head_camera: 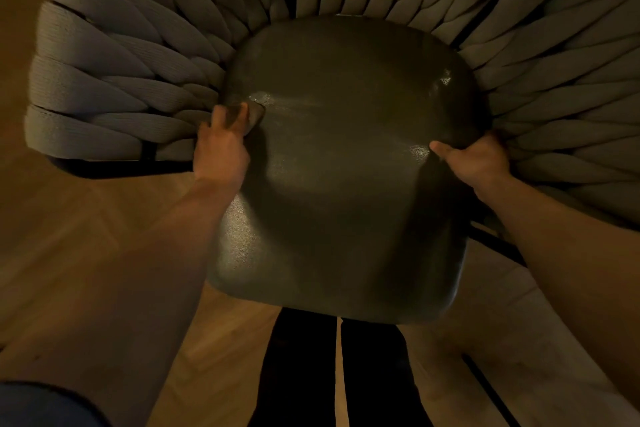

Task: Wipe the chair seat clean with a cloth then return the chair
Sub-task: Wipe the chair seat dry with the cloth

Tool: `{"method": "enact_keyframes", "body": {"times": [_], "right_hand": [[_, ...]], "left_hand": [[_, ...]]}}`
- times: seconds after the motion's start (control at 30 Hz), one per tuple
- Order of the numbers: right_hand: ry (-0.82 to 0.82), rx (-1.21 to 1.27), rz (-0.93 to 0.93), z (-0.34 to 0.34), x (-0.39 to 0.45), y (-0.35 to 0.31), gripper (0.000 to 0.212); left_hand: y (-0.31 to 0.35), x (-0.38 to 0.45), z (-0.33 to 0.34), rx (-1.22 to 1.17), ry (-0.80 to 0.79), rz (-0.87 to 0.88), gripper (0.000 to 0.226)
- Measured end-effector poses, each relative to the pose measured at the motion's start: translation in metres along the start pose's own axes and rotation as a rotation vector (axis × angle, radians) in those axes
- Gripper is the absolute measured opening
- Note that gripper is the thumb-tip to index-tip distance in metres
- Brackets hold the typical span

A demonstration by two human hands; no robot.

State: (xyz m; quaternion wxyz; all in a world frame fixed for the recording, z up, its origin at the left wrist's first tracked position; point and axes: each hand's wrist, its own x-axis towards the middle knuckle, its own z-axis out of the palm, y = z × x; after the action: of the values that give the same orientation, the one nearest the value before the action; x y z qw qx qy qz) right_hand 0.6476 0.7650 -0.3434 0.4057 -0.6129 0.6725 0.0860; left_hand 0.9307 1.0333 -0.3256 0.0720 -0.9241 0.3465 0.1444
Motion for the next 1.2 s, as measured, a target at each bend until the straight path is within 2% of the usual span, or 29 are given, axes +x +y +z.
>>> {"method": "enact_keyframes", "body": {"times": [0.33, 0.5, 0.67, 0.77, 0.8, 1.07, 1.2], "right_hand": [[-0.06, 0.024, 0.035, -0.009, -0.001, 0.002, 0.087], [-0.099, 0.186, 0.108, -0.013, -0.008, -0.003, 0.078], [-0.104, 0.275, 0.17, -0.016, -0.013, -0.007, 0.098], [-0.122, 0.352, 0.219, -0.018, -0.006, -0.003, 0.14], [-0.129, 0.391, 0.229, -0.018, 0.003, 0.004, 0.147], [-0.223, 0.566, 0.307, -0.03, 0.002, 0.006, 0.158], [-0.237, 0.629, 0.343, -0.033, -0.005, 0.0, 0.151]], "left_hand": [[-0.002, 0.011, -0.023, -0.217, 0.161, -0.177, 0.062], [0.012, 0.015, -0.011, -0.235, 0.096, -0.193, 0.062], [0.037, 0.012, -0.007, -0.309, 0.099, -0.128, 0.059], [0.067, 0.007, -0.004, -0.358, 0.077, -0.067, 0.058], [0.078, 0.006, -0.004, -0.382, 0.058, -0.058, 0.058], [0.177, -0.017, -0.009, -0.357, -0.051, 0.097, 0.062], [0.226, -0.024, 0.002, -0.361, -0.111, 0.199, 0.067]]}}
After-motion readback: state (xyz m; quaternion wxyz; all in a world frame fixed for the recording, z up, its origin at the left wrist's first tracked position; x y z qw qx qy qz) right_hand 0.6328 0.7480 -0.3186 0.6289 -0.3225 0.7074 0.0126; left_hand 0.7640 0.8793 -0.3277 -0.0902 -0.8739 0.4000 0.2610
